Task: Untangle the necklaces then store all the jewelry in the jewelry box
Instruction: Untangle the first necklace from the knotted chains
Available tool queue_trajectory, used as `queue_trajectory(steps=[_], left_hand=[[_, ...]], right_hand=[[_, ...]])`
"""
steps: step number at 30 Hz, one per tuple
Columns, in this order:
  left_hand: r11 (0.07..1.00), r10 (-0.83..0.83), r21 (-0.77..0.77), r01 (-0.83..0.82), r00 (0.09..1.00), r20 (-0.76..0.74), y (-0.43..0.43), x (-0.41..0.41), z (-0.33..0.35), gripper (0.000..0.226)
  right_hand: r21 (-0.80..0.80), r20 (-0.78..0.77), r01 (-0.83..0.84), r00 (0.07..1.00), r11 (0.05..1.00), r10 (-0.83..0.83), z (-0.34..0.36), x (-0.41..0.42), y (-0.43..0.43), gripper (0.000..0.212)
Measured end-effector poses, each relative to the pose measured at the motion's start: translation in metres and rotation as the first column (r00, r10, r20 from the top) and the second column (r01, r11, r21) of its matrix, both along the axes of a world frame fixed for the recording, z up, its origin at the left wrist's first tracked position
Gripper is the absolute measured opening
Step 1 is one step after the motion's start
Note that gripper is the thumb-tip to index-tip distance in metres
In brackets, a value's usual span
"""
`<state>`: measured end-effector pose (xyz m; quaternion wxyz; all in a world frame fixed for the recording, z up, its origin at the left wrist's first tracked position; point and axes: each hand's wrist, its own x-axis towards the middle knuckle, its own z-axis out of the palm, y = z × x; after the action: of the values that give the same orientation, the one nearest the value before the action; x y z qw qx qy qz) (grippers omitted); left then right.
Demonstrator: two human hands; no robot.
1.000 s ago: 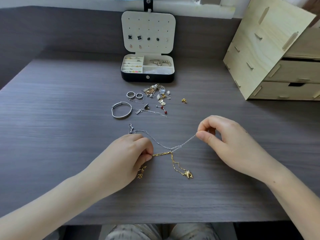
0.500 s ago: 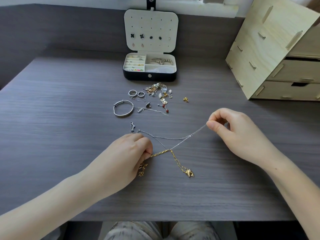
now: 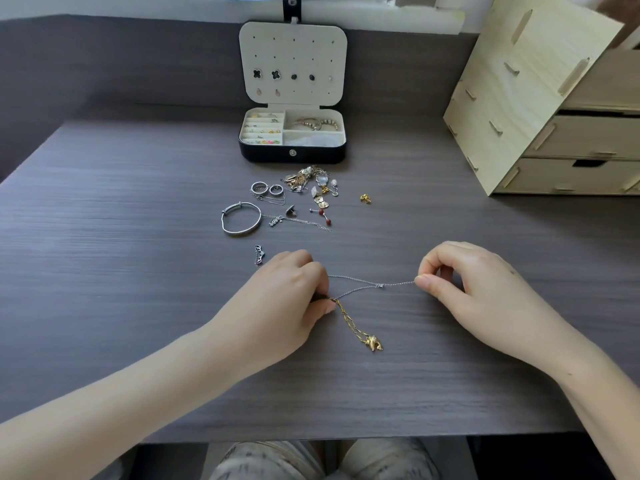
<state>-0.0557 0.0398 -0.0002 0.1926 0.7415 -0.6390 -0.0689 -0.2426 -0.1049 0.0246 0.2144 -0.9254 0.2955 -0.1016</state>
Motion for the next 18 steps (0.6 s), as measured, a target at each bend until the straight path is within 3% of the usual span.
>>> queue_trajectory(steps=[5, 6, 10, 14, 18], left_hand=[[0.996, -0.086, 0.034, 0.081, 0.977, 0.196, -0.003, -0.003, -0.003, 0.017], [0.995, -0.09, 0.053, 0.082, 0.98, 0.177, -0.003, -0.004, -0.001, 0.02], [0.995, 0.061, 0.087, -0.048, 0.988, -0.145, -0.006, 0.004, 0.011, 0.016], [0.975, 0.171, 0.21, -0.076, 0.857, -0.486, -0.01, 0.016, 0.035, 0.019], [0.976, 0.127, 0.219, 0.01, 0.79, -0.6, -0.011, 0.021, 0.056, 0.024]], right_hand=[[0.002, 0.01, 0.013, 1.0, 1.0, -0.013, -0.002, -0.005, 0.003, 0.015], [-0.002, 0.008, 0.011, 1.0, 1.0, -0.011, -0.004, -0.005, 0.004, 0.015], [-0.004, 0.009, -0.004, 1.0, 1.0, 0.004, -0.009, -0.006, 0.008, 0.014], [-0.036, 0.047, 0.029, 0.999, 0.999, -0.028, -0.013, -0.007, 0.007, 0.018], [-0.074, 0.037, 0.043, 0.998, 0.996, -0.041, -0.015, -0.008, 0.008, 0.022]])
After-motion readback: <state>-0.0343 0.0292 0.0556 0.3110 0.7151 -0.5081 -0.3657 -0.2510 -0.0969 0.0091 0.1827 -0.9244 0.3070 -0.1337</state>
